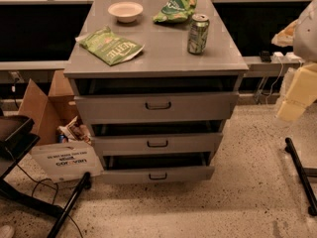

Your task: Open bottom drawer

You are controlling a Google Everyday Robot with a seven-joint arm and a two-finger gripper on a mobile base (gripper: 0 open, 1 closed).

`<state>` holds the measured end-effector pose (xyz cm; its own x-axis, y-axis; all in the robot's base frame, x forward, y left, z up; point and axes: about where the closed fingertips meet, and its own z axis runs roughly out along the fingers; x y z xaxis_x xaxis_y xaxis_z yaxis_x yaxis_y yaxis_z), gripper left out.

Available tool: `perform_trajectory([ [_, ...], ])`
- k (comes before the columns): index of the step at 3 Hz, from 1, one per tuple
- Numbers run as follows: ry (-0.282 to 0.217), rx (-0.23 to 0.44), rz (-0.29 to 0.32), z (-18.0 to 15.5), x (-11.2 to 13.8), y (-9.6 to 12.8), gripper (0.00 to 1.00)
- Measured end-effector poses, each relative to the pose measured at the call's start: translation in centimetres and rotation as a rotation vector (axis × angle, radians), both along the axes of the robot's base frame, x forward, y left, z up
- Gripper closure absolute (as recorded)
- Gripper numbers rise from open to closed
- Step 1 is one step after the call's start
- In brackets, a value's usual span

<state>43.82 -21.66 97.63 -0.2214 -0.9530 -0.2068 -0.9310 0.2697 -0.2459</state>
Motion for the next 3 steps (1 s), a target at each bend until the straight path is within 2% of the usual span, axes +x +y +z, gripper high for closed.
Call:
perform_trajectory([
  [1, 0.000, 0.000, 0.000, 0.0, 0.0, 0.0, 0.00],
  [2, 0.040, -0.048, 0.003, -6.5, 1.5, 1.8, 0.00],
  [3, 0.104, -0.113, 0.022, -14.7, 2.8, 3.3, 0.00],
])
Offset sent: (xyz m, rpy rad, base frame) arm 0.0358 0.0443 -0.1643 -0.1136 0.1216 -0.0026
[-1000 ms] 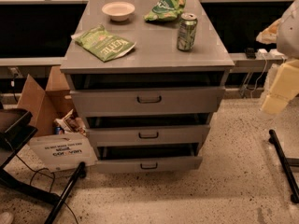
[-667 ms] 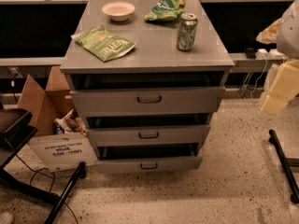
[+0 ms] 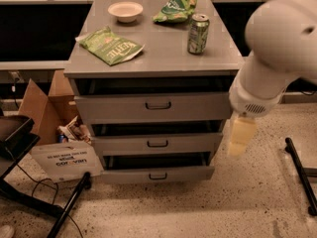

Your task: Open bottom drawer

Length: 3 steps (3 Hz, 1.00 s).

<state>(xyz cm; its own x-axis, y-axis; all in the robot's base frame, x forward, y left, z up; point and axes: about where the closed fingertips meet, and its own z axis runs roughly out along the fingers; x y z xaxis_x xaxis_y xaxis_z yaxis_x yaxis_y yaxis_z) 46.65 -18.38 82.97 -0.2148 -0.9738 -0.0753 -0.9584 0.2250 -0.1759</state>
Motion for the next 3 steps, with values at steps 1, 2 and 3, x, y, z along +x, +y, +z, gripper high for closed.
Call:
perform_trajectory([
  [1, 0.049, -0.091, 0.031, -10.7, 2.0, 0.6, 0.00],
  [2, 0.079, -0.120, 0.033, -16.0, 2.5, 0.7, 0.00],
  [3, 0.081, -0.122, 0.032, -16.3, 2.6, 0.6, 0.00],
])
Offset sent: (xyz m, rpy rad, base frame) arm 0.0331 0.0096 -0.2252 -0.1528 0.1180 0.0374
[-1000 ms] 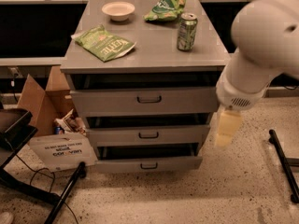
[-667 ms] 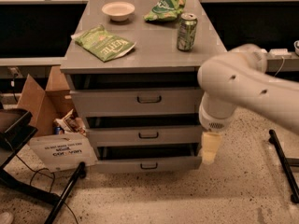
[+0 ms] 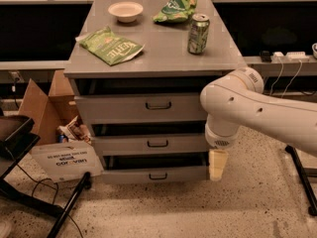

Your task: Open bottom drawer

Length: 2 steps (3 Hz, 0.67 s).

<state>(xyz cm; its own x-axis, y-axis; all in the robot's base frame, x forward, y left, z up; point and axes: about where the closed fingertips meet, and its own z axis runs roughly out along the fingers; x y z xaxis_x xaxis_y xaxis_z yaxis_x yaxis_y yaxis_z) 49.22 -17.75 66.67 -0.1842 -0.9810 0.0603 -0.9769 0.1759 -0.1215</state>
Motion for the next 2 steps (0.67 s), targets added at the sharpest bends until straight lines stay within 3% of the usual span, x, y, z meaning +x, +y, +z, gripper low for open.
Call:
perform_trajectory([
  [1, 0.030, -0.037, 0.008, -2.1, -0.3, 1.2, 0.00],
  [2, 0.092, -0.102, -0.003, -10.9, 0.0, 2.1, 0.00],
])
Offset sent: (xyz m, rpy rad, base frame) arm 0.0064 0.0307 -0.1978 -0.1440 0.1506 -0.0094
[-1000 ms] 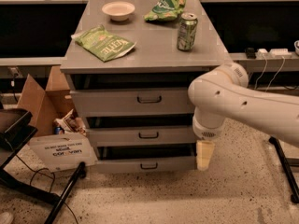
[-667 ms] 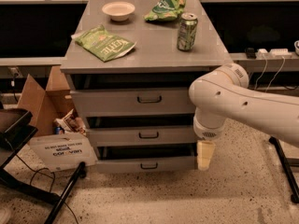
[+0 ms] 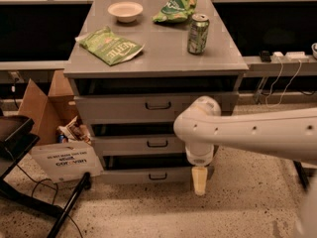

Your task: Open bottom drawer

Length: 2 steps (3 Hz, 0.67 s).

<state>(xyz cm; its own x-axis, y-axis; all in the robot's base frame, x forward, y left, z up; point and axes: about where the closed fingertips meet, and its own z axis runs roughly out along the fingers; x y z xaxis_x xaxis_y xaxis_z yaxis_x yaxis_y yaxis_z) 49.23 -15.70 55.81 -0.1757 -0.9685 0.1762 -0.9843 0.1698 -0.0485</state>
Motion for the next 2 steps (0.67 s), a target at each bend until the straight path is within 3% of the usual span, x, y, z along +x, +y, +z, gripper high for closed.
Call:
perform_trajectory([
  [1, 0.031, -0.029, -0.009, -7.3, 1.0, -0.5, 0.00],
  [2, 0.012, 0.009, -0.017, -14.2, 3.4, -2.0, 0.00],
])
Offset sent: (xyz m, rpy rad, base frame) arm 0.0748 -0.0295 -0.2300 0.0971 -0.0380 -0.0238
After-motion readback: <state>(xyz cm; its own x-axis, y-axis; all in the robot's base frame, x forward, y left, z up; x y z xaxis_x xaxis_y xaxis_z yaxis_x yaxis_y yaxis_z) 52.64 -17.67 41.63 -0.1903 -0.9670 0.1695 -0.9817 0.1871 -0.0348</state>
